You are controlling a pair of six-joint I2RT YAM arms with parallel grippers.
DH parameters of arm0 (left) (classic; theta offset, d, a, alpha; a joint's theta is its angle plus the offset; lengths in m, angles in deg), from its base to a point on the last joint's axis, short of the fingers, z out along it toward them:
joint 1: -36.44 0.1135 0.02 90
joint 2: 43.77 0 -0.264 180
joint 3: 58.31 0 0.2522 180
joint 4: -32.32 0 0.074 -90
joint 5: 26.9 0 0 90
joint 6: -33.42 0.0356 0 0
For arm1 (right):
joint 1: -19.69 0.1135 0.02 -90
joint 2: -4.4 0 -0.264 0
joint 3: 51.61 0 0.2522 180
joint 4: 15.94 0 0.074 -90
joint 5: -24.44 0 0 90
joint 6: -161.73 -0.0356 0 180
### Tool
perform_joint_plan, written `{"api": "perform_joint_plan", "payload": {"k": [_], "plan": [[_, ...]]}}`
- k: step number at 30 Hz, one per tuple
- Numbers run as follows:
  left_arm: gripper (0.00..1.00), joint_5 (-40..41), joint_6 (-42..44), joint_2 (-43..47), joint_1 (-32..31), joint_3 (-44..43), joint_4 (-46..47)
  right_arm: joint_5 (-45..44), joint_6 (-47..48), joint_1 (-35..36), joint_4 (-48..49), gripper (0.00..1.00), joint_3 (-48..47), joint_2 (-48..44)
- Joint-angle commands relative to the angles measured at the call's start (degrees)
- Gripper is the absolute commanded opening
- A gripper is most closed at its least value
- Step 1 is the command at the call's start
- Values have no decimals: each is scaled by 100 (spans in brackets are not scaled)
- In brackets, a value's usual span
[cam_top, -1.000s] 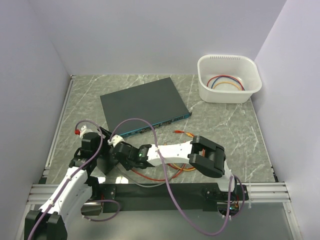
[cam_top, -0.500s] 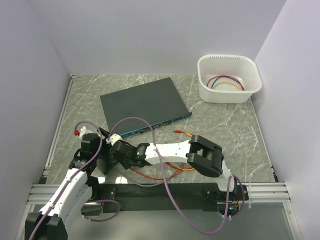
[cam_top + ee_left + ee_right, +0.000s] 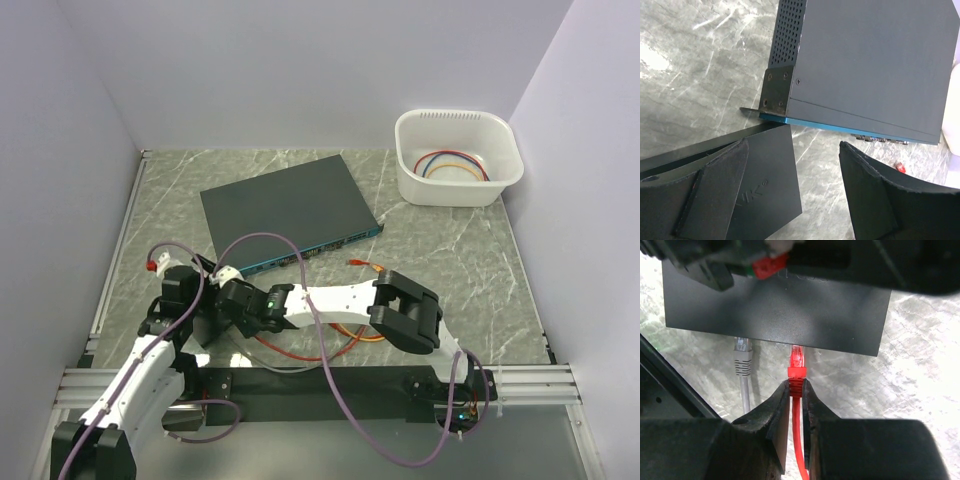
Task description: Insert the plug into the switch port
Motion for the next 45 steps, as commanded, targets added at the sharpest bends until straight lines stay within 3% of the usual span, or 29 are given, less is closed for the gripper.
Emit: {"api": "perform_joint_plan", "payload": {"k": [1,11,14,21,25,30,45], "plan": [[83,-358,11,-134,-80,41,-327,-493,-9,-219,613,0,-383,396],[83,406,63,-37,-80,-512,-705,-617,-238,-219,648,0,-252,493],[85,1002,134,-256,-80,-855,-837,-582,-255,-210,683,0,-225,502],[89,1400,248,-968,77,-1031,-355,-520,-255,-210,754,0,-199,563],[90,1190,432,-1355,341,-1137,181,-485,-273,-219,789,0,-216,616],[89,926,477,-1962,658,-1269,-20,-511,-273,-227,798,0,-182,572],[87,-463,274,-1532,684,-496,24,-783,-211,-438,605,0,-295,414]]}}
